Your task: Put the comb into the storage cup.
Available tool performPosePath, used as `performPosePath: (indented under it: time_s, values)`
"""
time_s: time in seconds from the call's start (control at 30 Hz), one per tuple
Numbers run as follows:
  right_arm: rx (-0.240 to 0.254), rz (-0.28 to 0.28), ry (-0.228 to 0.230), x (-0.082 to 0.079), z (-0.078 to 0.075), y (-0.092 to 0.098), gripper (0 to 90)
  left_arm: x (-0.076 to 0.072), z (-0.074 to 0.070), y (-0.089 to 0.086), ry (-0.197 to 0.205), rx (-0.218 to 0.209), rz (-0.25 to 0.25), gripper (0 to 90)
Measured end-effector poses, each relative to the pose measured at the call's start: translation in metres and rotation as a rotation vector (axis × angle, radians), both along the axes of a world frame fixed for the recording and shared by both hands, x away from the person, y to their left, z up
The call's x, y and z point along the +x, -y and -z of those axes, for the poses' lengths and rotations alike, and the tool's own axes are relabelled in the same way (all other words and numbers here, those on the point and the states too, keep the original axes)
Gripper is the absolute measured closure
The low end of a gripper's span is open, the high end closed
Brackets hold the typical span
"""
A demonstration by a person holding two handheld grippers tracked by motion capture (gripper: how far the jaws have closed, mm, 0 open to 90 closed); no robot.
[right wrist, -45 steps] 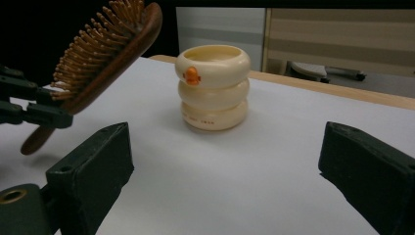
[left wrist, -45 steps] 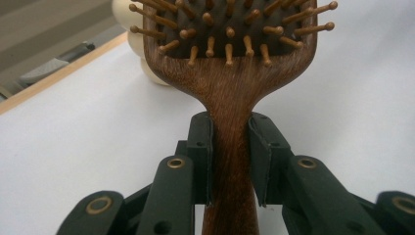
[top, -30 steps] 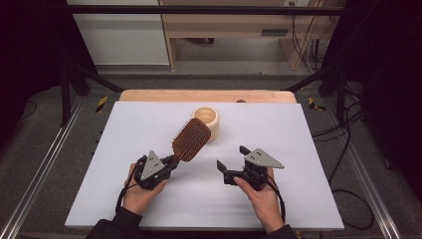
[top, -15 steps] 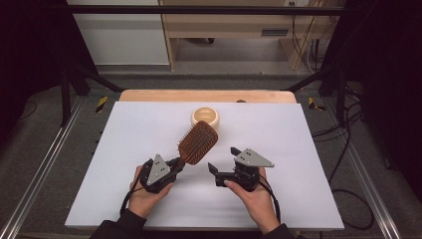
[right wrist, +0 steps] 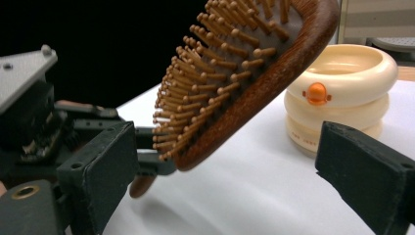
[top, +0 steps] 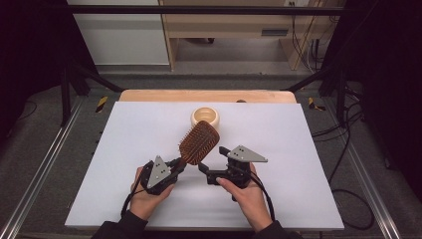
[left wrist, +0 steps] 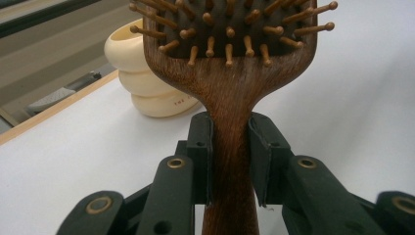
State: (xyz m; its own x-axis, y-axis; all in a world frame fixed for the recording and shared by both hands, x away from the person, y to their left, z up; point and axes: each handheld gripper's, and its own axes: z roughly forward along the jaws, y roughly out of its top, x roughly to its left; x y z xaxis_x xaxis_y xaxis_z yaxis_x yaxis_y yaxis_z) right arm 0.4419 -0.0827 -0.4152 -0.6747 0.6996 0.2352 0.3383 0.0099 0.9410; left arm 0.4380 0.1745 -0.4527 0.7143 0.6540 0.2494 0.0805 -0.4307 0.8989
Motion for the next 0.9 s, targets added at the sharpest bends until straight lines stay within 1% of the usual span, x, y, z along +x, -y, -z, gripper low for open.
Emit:
performPosePath:
  time_s: [0.07, 0.27, 0.3, 0.33, 0.37, 0.43, 0.57, 0.67, 0.77, 0.87, 0.9]
  values:
    - [0.034, 0.001, 0.002, 0.001, -0.002, -0.001, 8.9, -0.001, -0.001, 0.0, 0.006, -0.003, 0.003, 72.6]
    - [0.1, -0.009, -0.014, 0.008, -0.008, -0.007, 9.3, -0.003, -0.002, 0.001, 0.019, -0.006, 0.001, 72.5]
    - [0.106, -0.01, -0.014, 0.009, -0.009, -0.008, 9.3, -0.004, -0.002, 0.001, 0.02, -0.009, 0.002, 72.6]
    - [0.108, -0.01, -0.014, 0.01, -0.01, -0.009, 9.4, -0.004, -0.003, 0.001, 0.031, -0.009, 0.002, 72.6]
    - [0.109, -0.01, -0.011, 0.01, -0.011, -0.01, 9.5, -0.004, -0.003, 0.001, 0.024, -0.01, 0.002, 72.6]
    - [0.109, -0.009, -0.012, 0.011, -0.012, -0.011, 9.6, -0.005, -0.003, 0.002, 0.028, -0.011, 0.003, 72.6]
    - [0.138, -0.007, -0.024, 0.014, -0.014, -0.01, 10.7, -0.006, -0.004, 0.003, 0.036, -0.016, 0.008, 72.5]
    - [0.16, -0.012, -0.037, 0.016, -0.014, -0.011, 11.8, -0.007, -0.004, 0.004, 0.038, -0.004, 0.013, 72.5]
    - [0.167, -0.005, -0.028, 0.015, -0.014, -0.012, 13.1, -0.008, -0.004, 0.005, 0.04, -0.007, 0.016, 72.6]
    - [0.188, 0.001, -0.035, 0.017, -0.015, -0.01, 13.9, -0.008, -0.004, 0.006, 0.042, -0.008, 0.017, 72.5]
    - [0.193, 0.001, -0.034, 0.017, -0.015, -0.009, 14.0, -0.008, -0.004, 0.006, 0.052, -0.005, 0.016, 72.5]
